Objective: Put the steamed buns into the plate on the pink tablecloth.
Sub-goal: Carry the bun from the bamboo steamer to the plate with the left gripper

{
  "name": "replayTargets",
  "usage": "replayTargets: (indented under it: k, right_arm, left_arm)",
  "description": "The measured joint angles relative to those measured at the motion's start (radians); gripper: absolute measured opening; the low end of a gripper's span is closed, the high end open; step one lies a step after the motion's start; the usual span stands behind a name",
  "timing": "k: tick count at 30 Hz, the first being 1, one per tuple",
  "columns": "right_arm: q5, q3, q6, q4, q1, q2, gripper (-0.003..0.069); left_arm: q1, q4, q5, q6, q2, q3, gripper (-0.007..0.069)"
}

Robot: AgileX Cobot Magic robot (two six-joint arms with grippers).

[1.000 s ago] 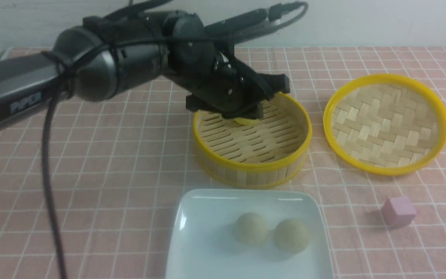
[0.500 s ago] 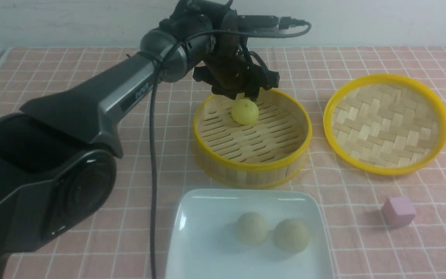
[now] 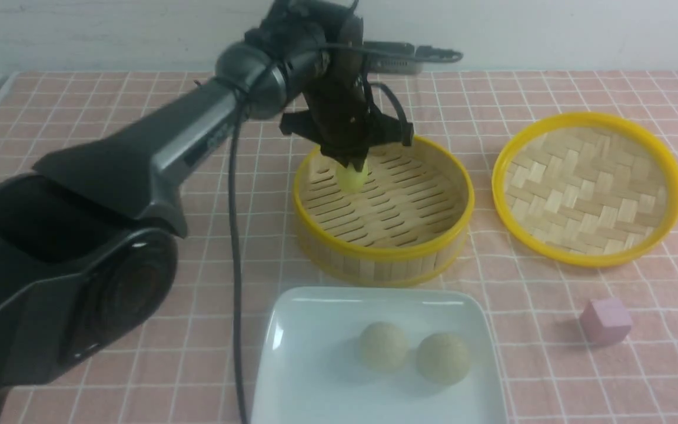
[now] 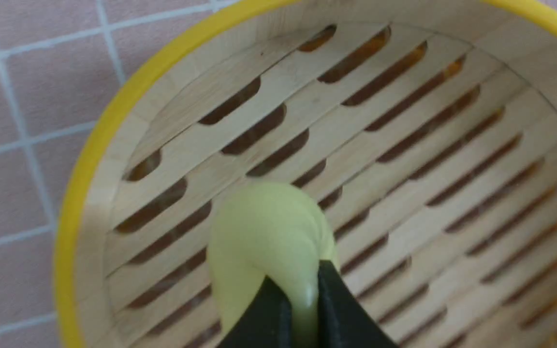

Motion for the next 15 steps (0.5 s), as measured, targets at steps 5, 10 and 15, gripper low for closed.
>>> replayTargets:
  k: [5, 10, 15]
  right_arm:
    - [0.005, 0.001, 0.000, 0.000, 0.000, 0.000, 0.0153]
    - [0.010, 0.001, 0.000, -0.001, 0.000, -0.002, 0.0155]
    - [0.010, 0.001, 0.000, -0.001, 0.000, -0.002, 0.0162]
  left_arm:
    - [0.000, 0.002, 0.122, 0.091, -0.274, 0.014, 0.0022]
    - [0.000, -0.047, 0.129, 0.093, -0.500, 0.249, 0.0022]
    - [-0.014, -0.147, 0.090, 0.084, -0.593, 0.665, 0.0042]
